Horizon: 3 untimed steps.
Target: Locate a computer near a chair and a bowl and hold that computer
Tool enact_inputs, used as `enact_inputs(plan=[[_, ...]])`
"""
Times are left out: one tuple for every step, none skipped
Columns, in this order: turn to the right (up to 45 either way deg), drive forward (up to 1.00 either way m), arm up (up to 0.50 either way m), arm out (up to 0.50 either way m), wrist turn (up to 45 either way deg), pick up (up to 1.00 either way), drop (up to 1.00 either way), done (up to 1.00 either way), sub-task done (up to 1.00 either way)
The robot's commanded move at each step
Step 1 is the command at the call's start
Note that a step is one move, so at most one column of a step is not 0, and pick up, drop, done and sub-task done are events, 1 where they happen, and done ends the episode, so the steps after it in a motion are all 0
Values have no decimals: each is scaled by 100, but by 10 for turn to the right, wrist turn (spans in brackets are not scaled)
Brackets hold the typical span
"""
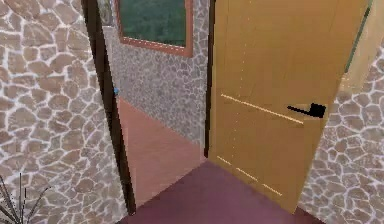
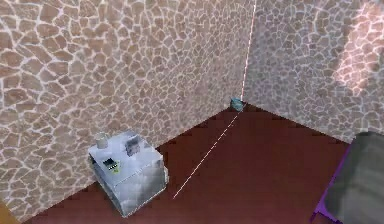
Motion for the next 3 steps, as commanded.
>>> enact_inputs(plan=[[0,100,0,0,0,0,0,0,0],[30,0,0,0,0,0,0,0,0],[0,25,0,0,0,0,0,0,0]])
